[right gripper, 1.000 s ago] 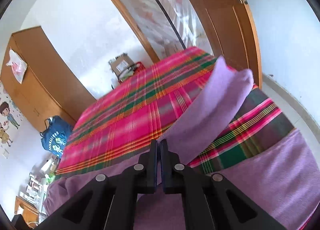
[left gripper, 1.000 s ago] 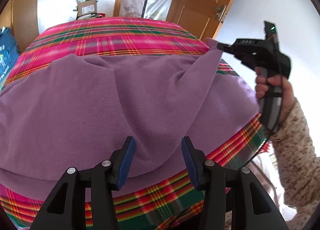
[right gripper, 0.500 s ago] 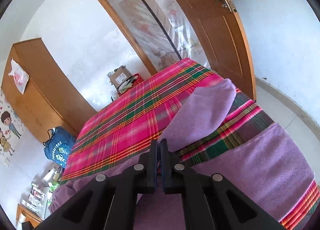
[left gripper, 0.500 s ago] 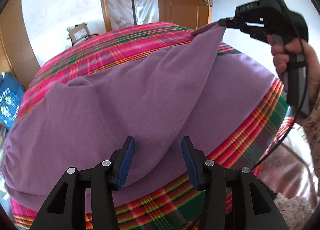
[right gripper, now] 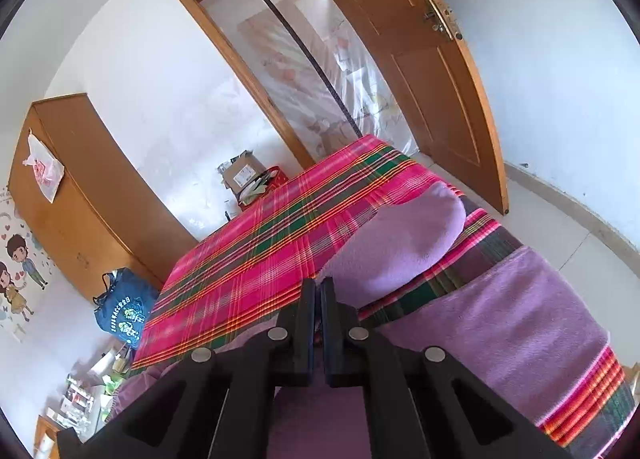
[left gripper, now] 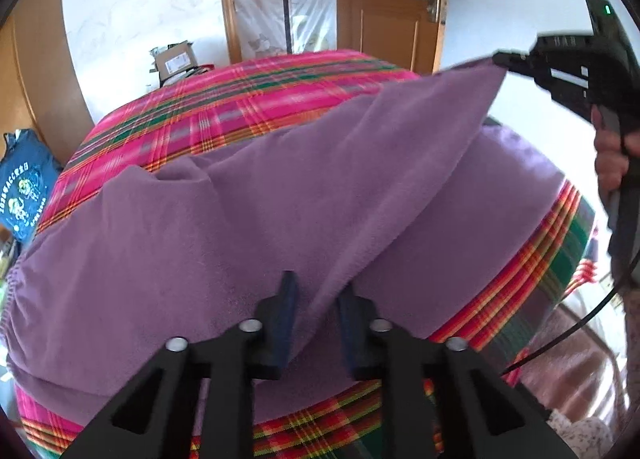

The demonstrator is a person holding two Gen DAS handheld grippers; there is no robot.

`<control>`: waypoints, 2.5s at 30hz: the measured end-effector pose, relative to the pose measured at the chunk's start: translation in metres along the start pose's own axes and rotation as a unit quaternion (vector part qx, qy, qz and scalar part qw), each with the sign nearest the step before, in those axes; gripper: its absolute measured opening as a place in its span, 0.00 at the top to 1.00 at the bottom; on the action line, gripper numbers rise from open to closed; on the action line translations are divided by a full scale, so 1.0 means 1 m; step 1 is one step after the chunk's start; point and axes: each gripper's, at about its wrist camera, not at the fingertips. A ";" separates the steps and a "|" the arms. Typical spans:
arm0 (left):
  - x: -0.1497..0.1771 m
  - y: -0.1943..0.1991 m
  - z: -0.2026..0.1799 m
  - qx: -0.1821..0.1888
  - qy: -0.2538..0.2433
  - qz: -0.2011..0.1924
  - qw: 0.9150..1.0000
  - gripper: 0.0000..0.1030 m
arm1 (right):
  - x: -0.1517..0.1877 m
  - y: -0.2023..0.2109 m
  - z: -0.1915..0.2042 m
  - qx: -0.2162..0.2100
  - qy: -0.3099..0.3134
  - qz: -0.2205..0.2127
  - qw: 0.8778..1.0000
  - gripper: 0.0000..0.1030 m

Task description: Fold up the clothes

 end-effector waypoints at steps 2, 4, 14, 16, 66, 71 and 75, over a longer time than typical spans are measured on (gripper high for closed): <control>0.000 0.008 0.003 0.006 0.005 -0.012 1.000 0.92 | 0.004 0.008 0.003 0.006 0.012 -0.010 1.000 0.97; 0.000 0.015 0.007 0.014 0.011 -0.020 1.000 0.92 | 0.008 0.015 0.007 0.012 0.024 -0.020 0.999 0.97; 0.010 0.037 0.007 0.044 -0.006 -0.021 0.999 0.92 | 0.031 0.036 -0.004 0.040 0.031 -0.010 0.999 0.97; 0.012 0.034 0.009 0.043 -0.009 -0.012 0.999 0.93 | 0.039 0.033 -0.009 0.051 0.033 0.002 0.998 0.97; 0.014 -0.001 0.022 0.086 0.024 0.060 0.994 0.92 | -0.011 -0.128 0.007 0.183 0.223 0.195 0.937 0.68; 0.014 -0.002 0.023 0.090 0.026 0.060 0.994 0.92 | -0.006 -0.139 0.005 0.191 0.218 0.215 0.933 0.70; 0.014 -0.002 0.023 0.089 0.026 0.062 0.994 0.92 | -0.008 -0.138 0.001 0.208 0.210 0.207 0.933 0.90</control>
Point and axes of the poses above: each gripper's, at about its wrist camera, not at the fingertips, and y roughly against the way its jaws point, z to its left, x to its underside, and after that the axes turned 4 degrees about z, right-handed
